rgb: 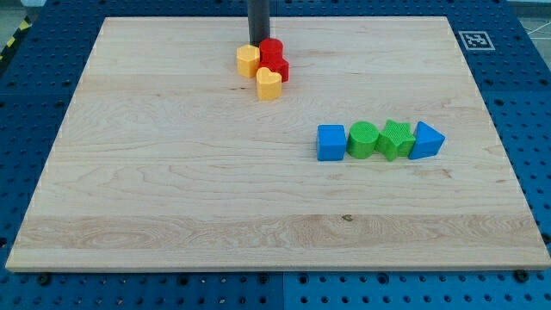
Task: Push the yellow heart a bit up
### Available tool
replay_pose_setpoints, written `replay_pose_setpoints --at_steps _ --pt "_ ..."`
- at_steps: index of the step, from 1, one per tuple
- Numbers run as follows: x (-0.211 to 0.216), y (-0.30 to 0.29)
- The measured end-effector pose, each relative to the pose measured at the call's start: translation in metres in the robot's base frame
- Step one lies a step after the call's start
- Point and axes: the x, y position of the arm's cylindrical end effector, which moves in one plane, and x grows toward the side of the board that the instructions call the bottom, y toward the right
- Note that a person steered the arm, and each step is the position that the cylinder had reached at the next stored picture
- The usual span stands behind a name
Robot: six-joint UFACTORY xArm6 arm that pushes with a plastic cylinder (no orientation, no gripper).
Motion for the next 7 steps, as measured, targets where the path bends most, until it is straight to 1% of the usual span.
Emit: replay_pose_setpoints --at_steps 1,2,3,4,6,7 --pt "0.003 0.0" --pt "-0.022 -0.01" --pt "-0.03 -0.036" --pt "-0.024 -0.06" --pt "0.01 -0.066" --pt "0.019 -0.066"
